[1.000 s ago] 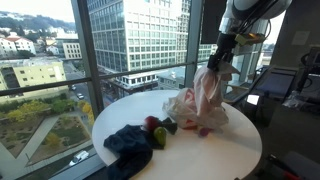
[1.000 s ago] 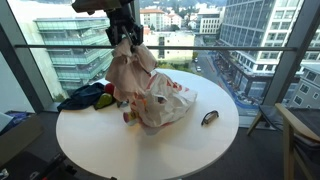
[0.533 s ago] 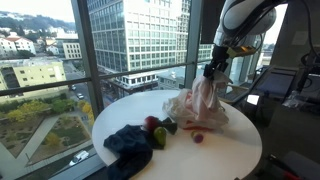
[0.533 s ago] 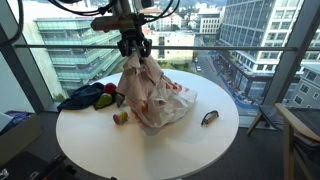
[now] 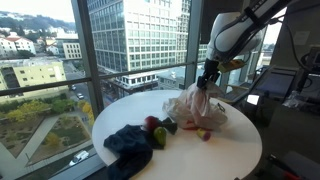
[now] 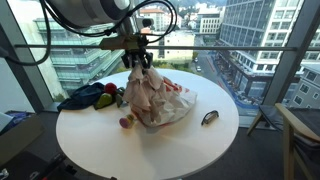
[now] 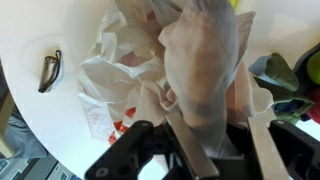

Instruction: Put the peach t-shirt in the plastic bag.

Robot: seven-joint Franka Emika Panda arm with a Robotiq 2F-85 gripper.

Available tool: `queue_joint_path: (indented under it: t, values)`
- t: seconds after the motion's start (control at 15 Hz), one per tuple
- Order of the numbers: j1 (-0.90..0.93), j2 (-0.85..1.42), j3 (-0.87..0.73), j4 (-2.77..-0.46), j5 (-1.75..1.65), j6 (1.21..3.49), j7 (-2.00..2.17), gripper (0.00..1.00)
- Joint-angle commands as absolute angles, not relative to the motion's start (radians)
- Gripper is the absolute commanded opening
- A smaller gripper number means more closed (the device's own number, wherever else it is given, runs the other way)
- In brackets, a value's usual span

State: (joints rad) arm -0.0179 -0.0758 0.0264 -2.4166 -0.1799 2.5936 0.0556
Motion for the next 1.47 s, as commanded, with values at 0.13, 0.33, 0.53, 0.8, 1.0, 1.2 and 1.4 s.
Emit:
queue_joint_path:
  t: [0.13, 0.33, 0.53, 0.8, 1.0, 1.2, 1.4]
  values:
    - [-0.005, 0.002, 0.024, -2.416, -0.165, 2.659, 0.063, 0.12]
    - [-0.003, 0.066, 0.019, -2.404, -0.196, 2.713, 0.082, 0.12]
    - [0.008, 0.107, 0.004, -2.395, -0.273, 2.82, 0.126, 0.13]
    - [0.027, 0.164, -0.023, -2.398, -0.317, 2.922, 0.163, 0.13]
    - [0.027, 0.207, -0.048, -2.404, -0.401, 2.988, 0.221, 0.13]
    - [0.051, 0.256, -0.103, -2.401, -0.478, 3.051, 0.282, 0.13]
    - [0.089, 0.282, -0.159, -2.396, -0.534, 3.077, 0.338, 0.13]
